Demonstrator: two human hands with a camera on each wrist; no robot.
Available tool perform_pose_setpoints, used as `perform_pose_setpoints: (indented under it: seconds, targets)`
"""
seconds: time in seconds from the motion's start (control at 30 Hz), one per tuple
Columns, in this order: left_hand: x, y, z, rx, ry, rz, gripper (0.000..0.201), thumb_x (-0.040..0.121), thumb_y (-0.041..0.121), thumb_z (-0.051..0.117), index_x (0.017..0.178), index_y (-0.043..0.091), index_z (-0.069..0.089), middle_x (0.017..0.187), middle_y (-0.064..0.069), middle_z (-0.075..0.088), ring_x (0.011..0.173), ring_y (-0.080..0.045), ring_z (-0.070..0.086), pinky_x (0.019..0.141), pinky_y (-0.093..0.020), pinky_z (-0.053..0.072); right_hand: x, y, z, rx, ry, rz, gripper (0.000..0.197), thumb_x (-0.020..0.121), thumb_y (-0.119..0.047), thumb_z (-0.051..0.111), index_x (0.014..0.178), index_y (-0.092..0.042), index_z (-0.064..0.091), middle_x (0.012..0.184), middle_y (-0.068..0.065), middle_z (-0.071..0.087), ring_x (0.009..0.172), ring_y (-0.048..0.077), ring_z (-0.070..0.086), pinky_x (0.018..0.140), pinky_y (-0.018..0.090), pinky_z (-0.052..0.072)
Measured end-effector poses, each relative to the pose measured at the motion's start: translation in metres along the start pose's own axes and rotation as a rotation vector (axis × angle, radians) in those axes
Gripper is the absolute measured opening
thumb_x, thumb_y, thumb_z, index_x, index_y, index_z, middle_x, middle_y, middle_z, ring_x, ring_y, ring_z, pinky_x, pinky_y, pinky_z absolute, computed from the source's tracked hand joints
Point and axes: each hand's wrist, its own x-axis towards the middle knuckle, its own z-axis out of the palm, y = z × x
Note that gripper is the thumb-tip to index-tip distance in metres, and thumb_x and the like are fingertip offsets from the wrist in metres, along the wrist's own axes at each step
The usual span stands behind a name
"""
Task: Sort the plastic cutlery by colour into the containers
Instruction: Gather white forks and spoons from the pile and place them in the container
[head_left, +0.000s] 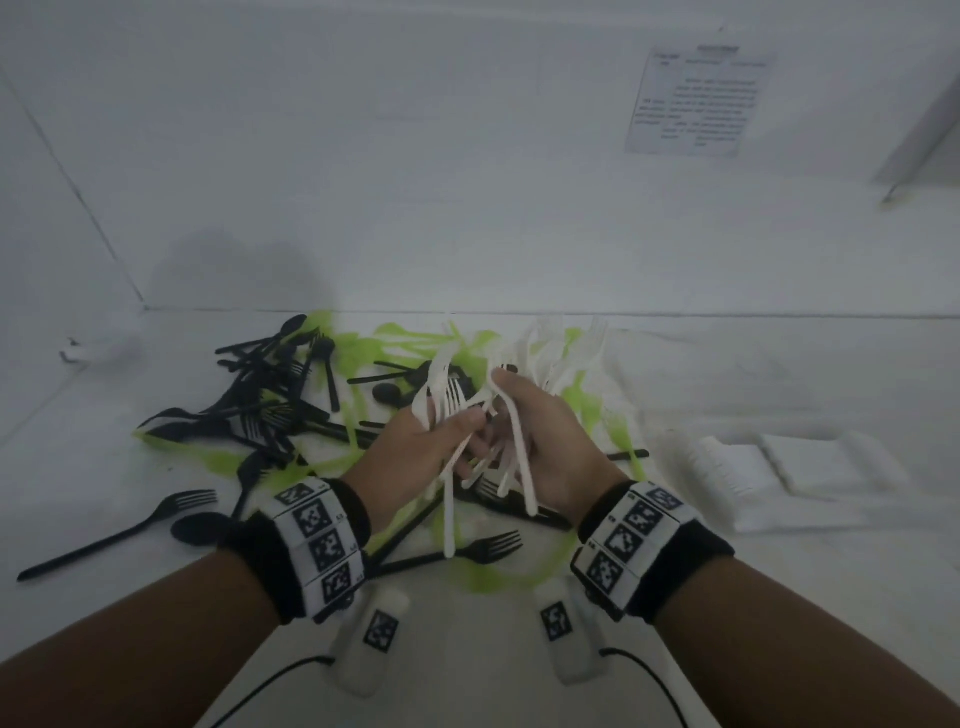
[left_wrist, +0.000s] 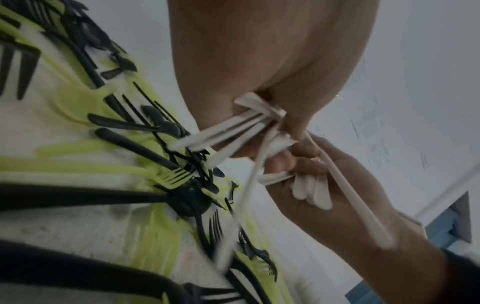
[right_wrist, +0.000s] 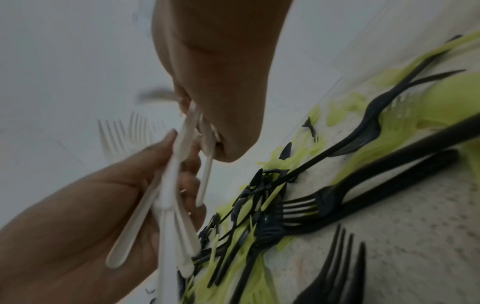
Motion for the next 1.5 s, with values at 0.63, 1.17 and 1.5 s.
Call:
perform_pose_setpoints:
  seconds: [0.63, 1.17, 1.5]
  targets:
    - [0.018, 0.006, 0.003, -0.044, 0.078, -0.023, 0.013, 0.094, 0.016, 0.073, 0.089, 0.004, 0.076, 0.085, -0.010, 0.077, 0.075, -0.013, 0.071, 0.063, -0.020, 0.050, 0.014, -0.002, -0.013, -0.259, 0.268, -0.134, 0.028, 0.098, -0.032, 0.070, 0.088, -0.007, 0.063, 0.063, 0.001, 0.051, 0.052, 0.016, 0.051, 0.065, 0.036, 0.047]
    - [0.015, -0.002, 0.009, 0.084, 0.053, -0.004, 0.012, 0.094, 0.028, 0.072, 0.090, 0.018, 0.077, 0.082, 0.002, 0.075, 0.073, -0.002, 0.066, 0.069, -0.019, 0.048, 0.026, 0.001, -0.039, 0.051, 0.438, -0.130, 0.025, 0.101, -0.030, 0.066, 0.100, -0.006, 0.072, 0.092, 0.006, 0.068, 0.068, 0.023, 0.054, 0.067, 0.036, 0.048]
    - [0.020, -0.005, 0.001, 0.412, -0.023, 0.191, 0.019, 0.102, 0.039, 0.058, 0.095, 0.026, 0.071, 0.088, 0.007, 0.074, 0.083, -0.011, 0.069, 0.080, -0.038, 0.057, 0.013, 0.012, -0.001, -0.222, 0.190, -0.122, 0.030, 0.104, -0.028, 0.060, 0.083, -0.008, 0.069, 0.069, 0.003, 0.066, 0.064, 0.016, 0.061, 0.061, 0.029, 0.050]
